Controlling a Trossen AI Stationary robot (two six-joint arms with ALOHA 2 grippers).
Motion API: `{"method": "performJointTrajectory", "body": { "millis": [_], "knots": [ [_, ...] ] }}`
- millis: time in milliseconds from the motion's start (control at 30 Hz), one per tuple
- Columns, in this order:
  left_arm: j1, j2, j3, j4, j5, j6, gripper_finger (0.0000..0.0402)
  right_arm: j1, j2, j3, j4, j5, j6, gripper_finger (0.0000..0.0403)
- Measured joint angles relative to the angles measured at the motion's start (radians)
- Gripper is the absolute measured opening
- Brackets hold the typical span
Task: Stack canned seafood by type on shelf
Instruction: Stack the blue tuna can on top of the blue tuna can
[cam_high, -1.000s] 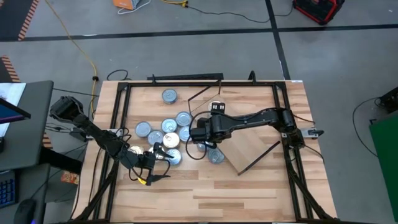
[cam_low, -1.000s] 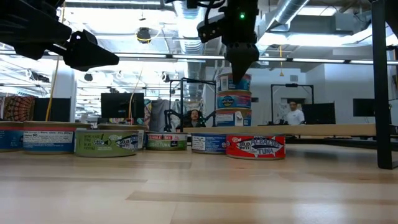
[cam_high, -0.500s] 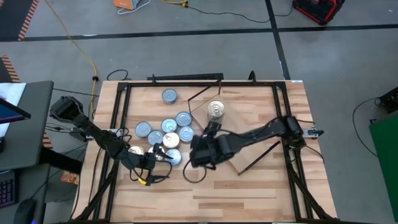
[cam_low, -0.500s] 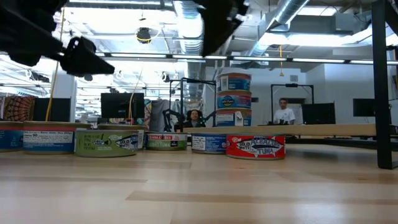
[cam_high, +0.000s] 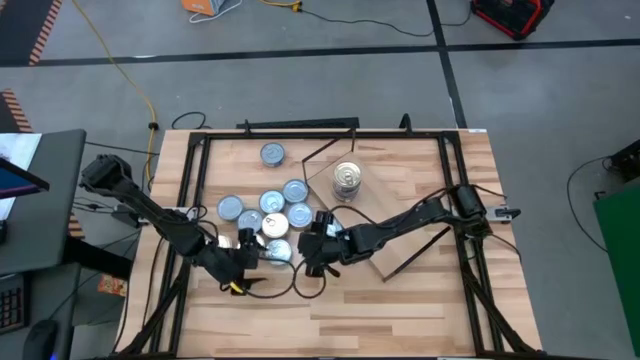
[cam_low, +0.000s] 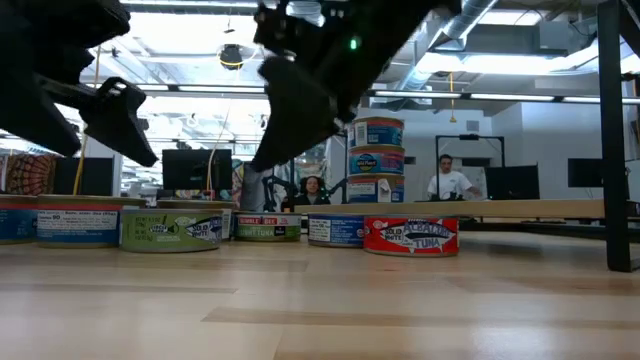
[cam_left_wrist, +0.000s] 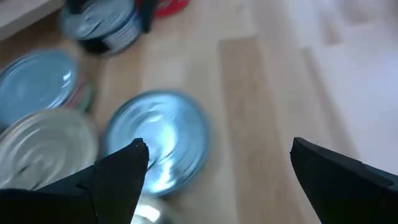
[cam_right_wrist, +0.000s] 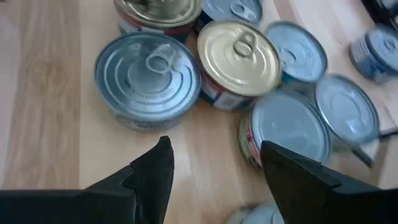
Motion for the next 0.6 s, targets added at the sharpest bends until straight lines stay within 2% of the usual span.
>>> {"method": "performJointTrajectory", "body": {
  "millis": [100, 267, 433, 600],
  "knots": [
    [0.005, 0.0, 0.021, -0.141, -0.001, -0.066, 0.0377, 0.004, 0.0, -0.02, 0.066, -0.04, -0.084, 0.027],
    [-0.001, 0.0, 0.03, -0.289, 0.0, -0.199, 0.0368, 0.017, -0.049, -0.017, 0.059, -0.047, -0.197, 0.027],
    [-0.018, 0.016, 0.03, -0.38, -0.001, -0.226, 0.0326, 0.011, -0.139, -0.019, -0.018, -0.033, -0.178, 0.027],
    [-0.05, 0.057, 0.03, -0.378, -0.008, -0.153, 0.0272, 0.022, -0.179, -0.022, -0.071, -0.032, -0.134, 0.027]
  ]
}}
